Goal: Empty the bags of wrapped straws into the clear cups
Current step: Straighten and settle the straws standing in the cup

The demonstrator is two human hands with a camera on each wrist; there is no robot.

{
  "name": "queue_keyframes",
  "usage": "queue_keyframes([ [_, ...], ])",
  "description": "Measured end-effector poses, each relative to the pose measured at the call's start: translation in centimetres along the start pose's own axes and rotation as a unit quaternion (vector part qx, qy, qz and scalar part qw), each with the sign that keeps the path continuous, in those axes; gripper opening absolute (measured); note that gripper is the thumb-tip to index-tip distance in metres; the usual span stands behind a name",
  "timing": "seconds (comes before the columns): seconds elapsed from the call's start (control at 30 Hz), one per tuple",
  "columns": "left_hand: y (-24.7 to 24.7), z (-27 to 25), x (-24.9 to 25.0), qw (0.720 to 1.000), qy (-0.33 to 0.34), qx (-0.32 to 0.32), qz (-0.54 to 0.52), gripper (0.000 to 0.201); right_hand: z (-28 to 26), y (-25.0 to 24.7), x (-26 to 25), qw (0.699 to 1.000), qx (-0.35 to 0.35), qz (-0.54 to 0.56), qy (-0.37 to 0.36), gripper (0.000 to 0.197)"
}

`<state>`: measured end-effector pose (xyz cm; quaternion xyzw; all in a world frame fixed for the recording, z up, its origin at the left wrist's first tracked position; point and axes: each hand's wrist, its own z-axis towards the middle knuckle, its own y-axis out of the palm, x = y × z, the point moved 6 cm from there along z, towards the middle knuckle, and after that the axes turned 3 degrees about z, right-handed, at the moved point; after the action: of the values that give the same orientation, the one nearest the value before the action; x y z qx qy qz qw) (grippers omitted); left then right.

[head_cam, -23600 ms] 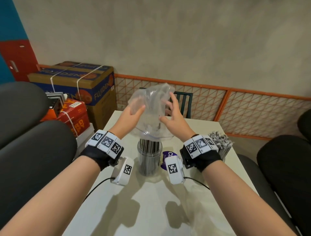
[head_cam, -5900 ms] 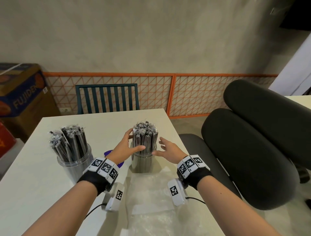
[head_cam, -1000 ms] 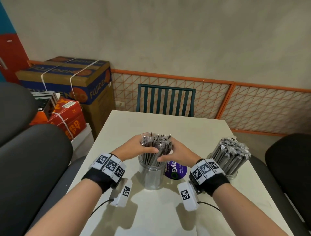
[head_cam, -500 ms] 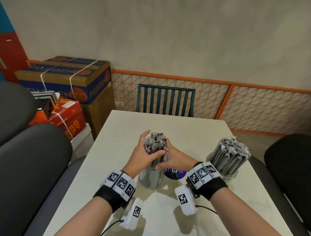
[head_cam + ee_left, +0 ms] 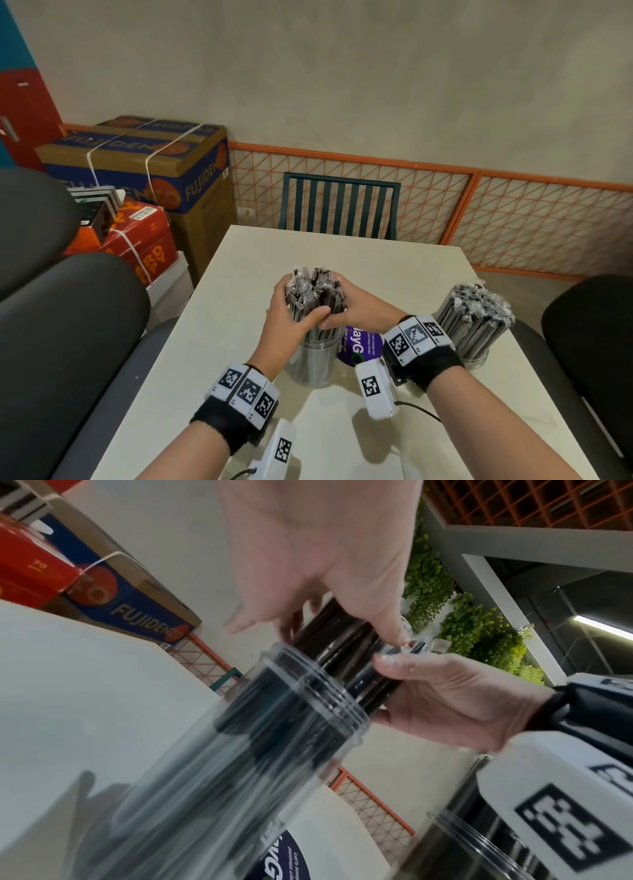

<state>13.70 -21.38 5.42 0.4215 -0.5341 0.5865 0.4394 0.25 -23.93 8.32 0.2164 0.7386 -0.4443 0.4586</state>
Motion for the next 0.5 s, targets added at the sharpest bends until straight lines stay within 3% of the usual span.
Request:
queue_keyframes([
  [0.17,0.5,-0.6,-0.7,1.000,0.005,0.005,0.018,0.109,-0.5,0.0,0.7,0.997,-0.050,-0.044,0.036,0.104],
  [0.33,0.9,-0.1,-0.3,0.999,0.002,-0.016,0.035,0.099,0.1,-0.1,1.1,0.995,-0.058,-0.063,0.047,0.113],
  [0.5,1.0,0.5,0.3,0.998,-0.007,-0.034,0.048,0.093,0.9,0.1,0.3,0.995,-0.058,-0.071,0.030,0.098],
])
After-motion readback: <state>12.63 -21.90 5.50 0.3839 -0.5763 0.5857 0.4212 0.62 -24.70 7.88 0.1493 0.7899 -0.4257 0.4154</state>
